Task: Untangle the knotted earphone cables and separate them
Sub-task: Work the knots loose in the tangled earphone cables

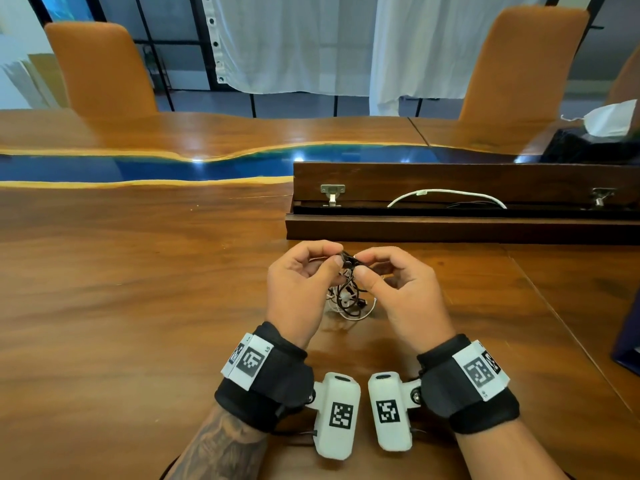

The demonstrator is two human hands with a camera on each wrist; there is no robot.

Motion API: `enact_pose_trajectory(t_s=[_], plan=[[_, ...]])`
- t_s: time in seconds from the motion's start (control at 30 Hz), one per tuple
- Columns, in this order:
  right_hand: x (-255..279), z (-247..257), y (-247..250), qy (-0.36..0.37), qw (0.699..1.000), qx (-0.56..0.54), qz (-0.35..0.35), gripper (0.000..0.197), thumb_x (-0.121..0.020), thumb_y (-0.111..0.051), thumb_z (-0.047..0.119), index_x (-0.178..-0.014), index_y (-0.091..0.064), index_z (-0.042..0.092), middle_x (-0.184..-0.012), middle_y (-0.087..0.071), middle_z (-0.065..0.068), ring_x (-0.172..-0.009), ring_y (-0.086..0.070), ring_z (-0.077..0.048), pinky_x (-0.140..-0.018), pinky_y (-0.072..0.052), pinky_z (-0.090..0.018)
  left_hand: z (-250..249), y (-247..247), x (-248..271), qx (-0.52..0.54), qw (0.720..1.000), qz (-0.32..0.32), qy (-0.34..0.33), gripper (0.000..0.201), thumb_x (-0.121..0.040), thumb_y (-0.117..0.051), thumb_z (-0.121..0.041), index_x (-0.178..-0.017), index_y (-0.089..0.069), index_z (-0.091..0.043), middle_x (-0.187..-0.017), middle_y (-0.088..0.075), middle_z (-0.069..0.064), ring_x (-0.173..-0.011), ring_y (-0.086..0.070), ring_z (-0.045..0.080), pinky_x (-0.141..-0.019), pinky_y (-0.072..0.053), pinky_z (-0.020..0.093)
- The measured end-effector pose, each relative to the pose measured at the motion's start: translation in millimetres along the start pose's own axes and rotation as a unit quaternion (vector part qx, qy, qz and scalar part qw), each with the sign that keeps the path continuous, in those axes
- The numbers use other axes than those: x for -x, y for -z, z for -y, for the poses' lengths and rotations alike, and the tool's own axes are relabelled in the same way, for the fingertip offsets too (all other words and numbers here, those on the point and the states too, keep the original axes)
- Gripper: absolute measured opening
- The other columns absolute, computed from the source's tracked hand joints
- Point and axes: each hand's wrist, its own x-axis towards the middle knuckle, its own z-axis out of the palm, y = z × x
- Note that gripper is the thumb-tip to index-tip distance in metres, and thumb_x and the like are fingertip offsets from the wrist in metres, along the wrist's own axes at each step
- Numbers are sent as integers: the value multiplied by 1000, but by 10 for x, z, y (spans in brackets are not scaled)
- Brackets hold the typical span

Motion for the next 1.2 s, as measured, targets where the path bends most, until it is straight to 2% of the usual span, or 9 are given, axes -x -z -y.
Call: enact_pose_trajectory(t_s=[0.1,0.2,0.27,0.33,0.43,0.6,0.8,1.0,1.2], plan=[[4,-1,-9,-5,1000,-10,1,21,-91,-72,12,-99,-69,32,-96,-69,13,-91,-66,-11,-77,-57,-34,2,-3,-2,21,1000,-2,6,16,-90,-64,8,-96,-72,-5,-91,-75,2,-85,-72,14,-76,-62,32],[6,4,-17,0,1000,-9,-3,19,-92,-72,14,-98,-69,31,-95,-69,11,-90,-66,-12,-76,-58,-32,1,-4,-6,25,1000,2,4,18,-92,-63,5,-99,-71,-9,-98,-74,8,-91,-71,16,-76,-60,29],[14,9,-28,3,1000,-12,-11,17,-92,-72,14,-98,-70,31,-92,-69,10,-89,-66,-12,-75,-57,-28,-15,-11,0,32,999,11,10,12,-95,-64,-7,-101,-72,-12,-99,-74,6,-96,-71,19,-77,-59,28],[21,15,-39,4,1000,-19,-24,14,-92,-72,15,-98,-71,28,-89,-69,10,-86,-67,-11,-73,-56,-24,-23,-18,11,21,999,28,4,18,-90,-69,-21,-105,-71,-13,-101,-74,5,-97,-71,18,-80,-59,29],[28,16,-43,6,999,-18,-35,12,-92,-72,17,-98,-73,27,-89,-72,13,-88,-69,-10,-74,-56,-21,-8,-23,25,-20,998,45,-28,23,-86,-75,-6,-108,-70,-12,-103,-73,6,-97,-70,17,-85,-58,29],[20,28,-37,-4,999,-37,-38,22,-93,-70,10,-99,-74,31,-93,-75,14,-90,-70,-6,-75,-55,-17,19,-22,-2,36,999,13,-10,26,-88,-65,10,-103,-72,-10,-101,-76,9,-95,-72,20,-78,-59,29],[13,5,-49,-20,996,-44,-71,14,-96,-67,10,-96,-72,23,-88,-74,5,-85,-71,-10,-75,-58,-23,6,1,-7,105,993,45,27,32,-83,-71,8,-110,-71,-9,-105,-75,12,-100,-71,24,-90,-59,37],[15,16,-53,-37,995,-48,-82,12,-97,-64,12,-95,-70,22,-86,-74,3,-82,-72,-8,-71,-58,-21,-6,16,-14,119,987,89,58,35,-90,-58,15,-113,-69,-8,-111,-75,10,-108,-71,26,-86,-60,32],[18,24,-50,-12,997,-22,-75,17,-93,-68,8,-99,-63,23,-95,-67,7,-91,-66,-11,-77,-56,-25,-22,-7,1,94,993,56,36,30,-89,-63,12,-108,-71,-10,-100,-77,7,-94,-72,18,-75,-60,28]])
